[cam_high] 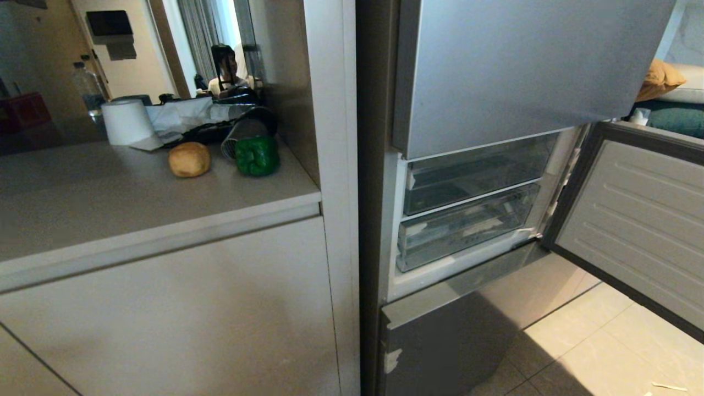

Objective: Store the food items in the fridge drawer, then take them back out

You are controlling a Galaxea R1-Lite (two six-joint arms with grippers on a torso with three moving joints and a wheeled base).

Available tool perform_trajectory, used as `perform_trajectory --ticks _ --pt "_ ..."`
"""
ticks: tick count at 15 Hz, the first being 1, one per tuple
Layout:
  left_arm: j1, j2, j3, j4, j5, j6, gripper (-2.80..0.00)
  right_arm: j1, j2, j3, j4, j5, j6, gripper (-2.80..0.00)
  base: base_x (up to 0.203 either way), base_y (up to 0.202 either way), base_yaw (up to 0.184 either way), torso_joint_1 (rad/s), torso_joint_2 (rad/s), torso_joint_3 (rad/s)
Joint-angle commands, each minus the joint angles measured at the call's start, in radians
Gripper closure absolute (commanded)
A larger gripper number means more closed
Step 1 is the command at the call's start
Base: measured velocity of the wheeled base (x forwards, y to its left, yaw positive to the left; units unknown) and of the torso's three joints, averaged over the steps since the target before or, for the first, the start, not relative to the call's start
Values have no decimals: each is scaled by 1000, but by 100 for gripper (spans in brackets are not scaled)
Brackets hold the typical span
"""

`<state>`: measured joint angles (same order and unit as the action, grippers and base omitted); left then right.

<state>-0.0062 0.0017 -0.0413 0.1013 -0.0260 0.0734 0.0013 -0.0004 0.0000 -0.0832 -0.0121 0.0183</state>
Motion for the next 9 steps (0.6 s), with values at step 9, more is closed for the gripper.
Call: perform_trajectory --ticks 9 --pt "0 1 0 2 0 0 0 0 0 31 -1 0 -1 0 0 0 0 0 0 0"
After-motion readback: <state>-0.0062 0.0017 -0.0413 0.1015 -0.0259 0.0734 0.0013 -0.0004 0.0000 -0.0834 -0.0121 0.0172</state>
